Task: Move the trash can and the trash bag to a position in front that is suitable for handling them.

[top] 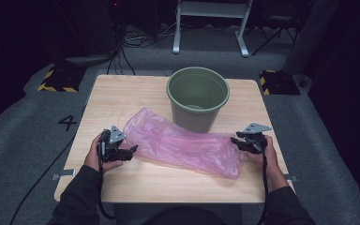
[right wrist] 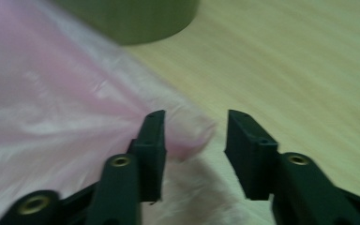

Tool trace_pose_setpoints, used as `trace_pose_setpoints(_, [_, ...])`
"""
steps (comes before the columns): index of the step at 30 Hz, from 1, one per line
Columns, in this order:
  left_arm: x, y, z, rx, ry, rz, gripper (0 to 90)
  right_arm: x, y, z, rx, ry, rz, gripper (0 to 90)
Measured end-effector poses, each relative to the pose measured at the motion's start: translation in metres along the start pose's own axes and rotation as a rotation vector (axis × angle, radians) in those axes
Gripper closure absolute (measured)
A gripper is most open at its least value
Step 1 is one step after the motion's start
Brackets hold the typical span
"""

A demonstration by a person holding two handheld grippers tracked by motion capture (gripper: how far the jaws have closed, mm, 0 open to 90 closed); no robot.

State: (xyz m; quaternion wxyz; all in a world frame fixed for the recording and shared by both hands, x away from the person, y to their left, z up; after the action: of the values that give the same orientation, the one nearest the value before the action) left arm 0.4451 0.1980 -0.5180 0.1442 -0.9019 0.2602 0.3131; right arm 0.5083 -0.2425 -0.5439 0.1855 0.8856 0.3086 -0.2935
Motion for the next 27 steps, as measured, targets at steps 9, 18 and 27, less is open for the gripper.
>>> trace_pose_setpoints(9, [0.005,-0.007,0.018,-0.035,-0.036,0.048,27.6,-0.050,-0.009,-0.003,0.103,0.095,-0.037,35.6])
trace_pose_setpoints(18, [0.011,0.002,0.024,-0.012,-0.080,0.093,41.8,-0.064,-0.061,0.019,0.068,0.032,-0.168,29.2])
trace_pose_setpoints(27, [0.011,0.009,0.024,0.000,-0.077,0.155,44.4,-0.049,-0.055,0.040,0.083,-0.045,-0.147,46.5])
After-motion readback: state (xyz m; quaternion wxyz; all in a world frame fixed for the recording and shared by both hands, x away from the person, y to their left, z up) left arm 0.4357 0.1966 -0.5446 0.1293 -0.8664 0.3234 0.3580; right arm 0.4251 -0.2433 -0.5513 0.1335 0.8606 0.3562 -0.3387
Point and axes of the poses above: each handheld gripper's, and its own axes: x roughly forward along the jaws, z roughly out of its underside, y roughly to its right, the point moved 9 cm from there along x, roughly forward along the jaws, and after that the axes turned 1 degree about -x, right-handed, at the moved point
